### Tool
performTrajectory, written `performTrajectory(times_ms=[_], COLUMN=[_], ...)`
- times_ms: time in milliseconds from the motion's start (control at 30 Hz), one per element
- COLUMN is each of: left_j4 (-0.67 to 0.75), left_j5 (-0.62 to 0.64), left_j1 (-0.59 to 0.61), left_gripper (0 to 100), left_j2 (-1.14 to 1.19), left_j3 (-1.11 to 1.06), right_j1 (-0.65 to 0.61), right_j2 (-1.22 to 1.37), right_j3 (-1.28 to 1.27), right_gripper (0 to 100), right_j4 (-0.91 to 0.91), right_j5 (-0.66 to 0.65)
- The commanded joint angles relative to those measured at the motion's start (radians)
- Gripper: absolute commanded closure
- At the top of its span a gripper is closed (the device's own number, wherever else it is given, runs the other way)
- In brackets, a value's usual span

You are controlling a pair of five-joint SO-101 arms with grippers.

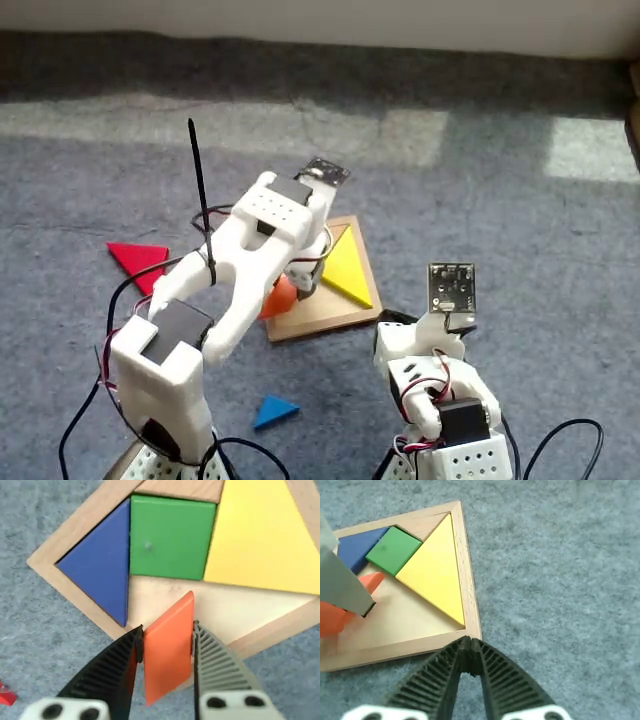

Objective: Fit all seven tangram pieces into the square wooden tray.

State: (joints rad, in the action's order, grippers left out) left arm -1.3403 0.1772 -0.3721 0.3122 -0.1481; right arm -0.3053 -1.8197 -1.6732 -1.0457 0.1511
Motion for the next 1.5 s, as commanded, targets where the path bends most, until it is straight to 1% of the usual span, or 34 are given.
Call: performTrajectory(times_ms=[0,167,333,633,667,800,833,967,1100,1367,1467], left_j4=[0.064,0.14,0.16,0.15,0.15,0.149,0.149,0.149,0.149,0.153,0.149], left_j5=[0.071,0.143,0.198,0.196,0.196,0.199,0.199,0.198,0.198,0.192,0.192], left_j1=[-0.018,-0.013,-0.01,-0.002,0.005,0.038,0.041,0.045,0.051,0.137,0.131], left_gripper=[88,88,88,88,87,76,75,77,77,77,77], left_j2=[-0.053,-0.053,-0.062,-0.064,-0.065,-0.065,-0.065,-0.074,-0.14,-0.171,-0.177], left_j3=[-0.021,-0.062,-0.079,-0.068,-0.068,-0.071,-0.07,-0.067,-0.079,-0.102,-0.113], right_j1=[0.015,0.015,0.015,0.015,0.015,0.015,0.015,0.015,0.015,0.015,0.015], right_j2=[-0.007,-0.007,-0.007,-0.007,-0.007,-0.007,-0.007,-0.007,-0.007,-0.005,-0.005], right_j3=[-0.14,-0.14,-0.14,-0.14,-0.14,-0.14,-0.14,-0.14,-0.14,-0.14,-0.14], right_gripper=[99.3,99.3,99.3,99.3,99.3,99.3,99.3,99.3,99.3,99.3,99.3], right_j4=[0.002,0.002,0.002,0.002,0.002,0.002,0.002,0.002,0.002,0.001,0.001], right_j5=[-0.011,-0.011,-0.011,-0.011,-0.011,-0.011,-0.011,-0.011,-0.011,-0.011,-0.011])
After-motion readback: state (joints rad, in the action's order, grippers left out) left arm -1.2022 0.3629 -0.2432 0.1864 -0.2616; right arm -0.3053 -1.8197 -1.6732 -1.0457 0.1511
